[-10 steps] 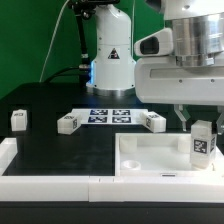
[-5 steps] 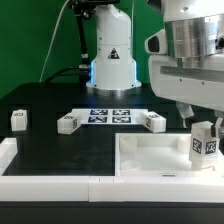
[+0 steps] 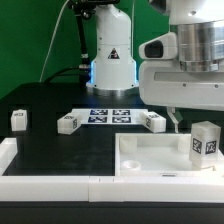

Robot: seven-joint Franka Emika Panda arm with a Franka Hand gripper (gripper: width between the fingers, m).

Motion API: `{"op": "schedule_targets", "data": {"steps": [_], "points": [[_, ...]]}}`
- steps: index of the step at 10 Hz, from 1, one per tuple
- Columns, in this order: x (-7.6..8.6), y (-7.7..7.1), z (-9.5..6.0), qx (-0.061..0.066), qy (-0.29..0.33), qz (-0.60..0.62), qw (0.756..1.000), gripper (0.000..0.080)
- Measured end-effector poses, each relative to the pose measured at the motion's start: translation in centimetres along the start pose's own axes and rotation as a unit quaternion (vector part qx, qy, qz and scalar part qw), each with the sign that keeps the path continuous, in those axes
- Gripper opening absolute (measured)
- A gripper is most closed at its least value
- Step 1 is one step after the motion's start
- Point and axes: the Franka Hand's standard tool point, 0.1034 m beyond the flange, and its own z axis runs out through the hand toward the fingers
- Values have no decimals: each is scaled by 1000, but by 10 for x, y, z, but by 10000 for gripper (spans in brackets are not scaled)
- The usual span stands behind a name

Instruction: Assemble one leg

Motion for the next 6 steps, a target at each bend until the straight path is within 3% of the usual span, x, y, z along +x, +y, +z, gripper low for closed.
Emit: {"op": "schedule_targets", "data": {"steps": [2,6], "points": [[1,1,1,-1,5,-103,995,648],[1,2,1,-11,7,-310,951,648]]}}
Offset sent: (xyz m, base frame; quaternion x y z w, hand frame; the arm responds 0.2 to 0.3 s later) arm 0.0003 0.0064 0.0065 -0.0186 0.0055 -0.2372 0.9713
